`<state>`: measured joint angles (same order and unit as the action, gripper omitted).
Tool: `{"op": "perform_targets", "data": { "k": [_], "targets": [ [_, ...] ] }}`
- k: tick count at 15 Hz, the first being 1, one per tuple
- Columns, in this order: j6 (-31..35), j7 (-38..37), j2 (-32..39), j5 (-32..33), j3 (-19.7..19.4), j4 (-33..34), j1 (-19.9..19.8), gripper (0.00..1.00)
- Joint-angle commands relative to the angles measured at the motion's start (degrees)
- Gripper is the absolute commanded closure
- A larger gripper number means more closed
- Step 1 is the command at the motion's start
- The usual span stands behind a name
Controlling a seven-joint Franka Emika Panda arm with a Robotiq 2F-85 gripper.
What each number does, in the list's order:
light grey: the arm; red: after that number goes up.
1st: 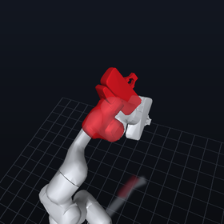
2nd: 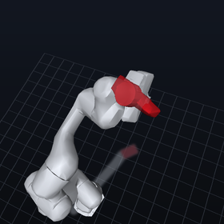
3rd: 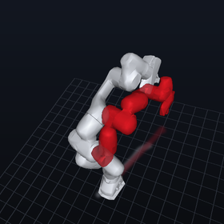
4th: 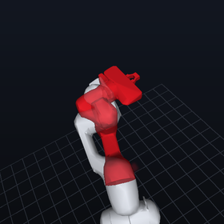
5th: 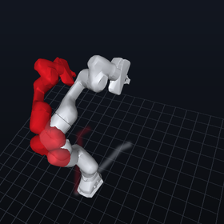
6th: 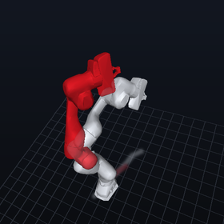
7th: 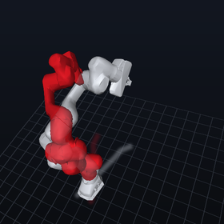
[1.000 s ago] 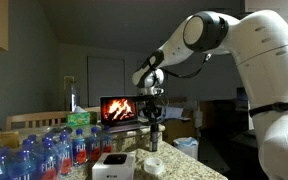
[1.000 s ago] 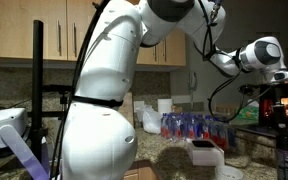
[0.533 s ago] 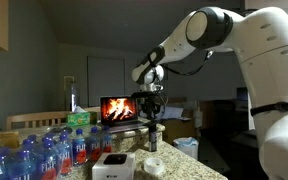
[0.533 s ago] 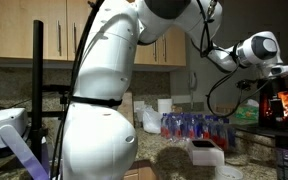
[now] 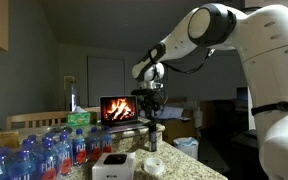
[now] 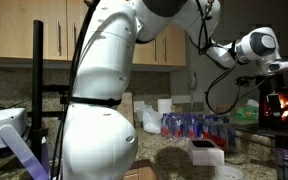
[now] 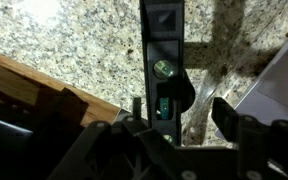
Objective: Take the bottle and the black object and put them on the counter, then stack the clear tape, the black object and the bottle on the box
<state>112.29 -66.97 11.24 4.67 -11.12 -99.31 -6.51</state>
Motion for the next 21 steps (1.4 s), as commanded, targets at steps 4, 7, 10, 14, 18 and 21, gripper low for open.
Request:
{"op": "perform_targets", "data": {
  "k": [4, 7, 10, 14, 18, 21],
  "targets": [
    [0.2, 2.7, 0.2, -6.5, 0.9, -1.4, -0.7, 0.00],
    [-0.5, 3.5, 0.9, -8.5, 1.3, -1.8, -0.5, 0.00],
    [-2.6, 3.8, 1.5, -9.2, 1.6, -1.6, -0.5, 0.00],
    [-6.2, 3.3, 1.9, -8.5, 1.5, -1.3, -0.4, 0.00],
    [-7.0, 3.2, 2.0, -8.5, 1.5, -1.3, -0.4, 0.00],
    [-7.0, 3.1, 2.3, -8.3, 1.6, -1.1, -0.3, 0.00]
  ]
}}
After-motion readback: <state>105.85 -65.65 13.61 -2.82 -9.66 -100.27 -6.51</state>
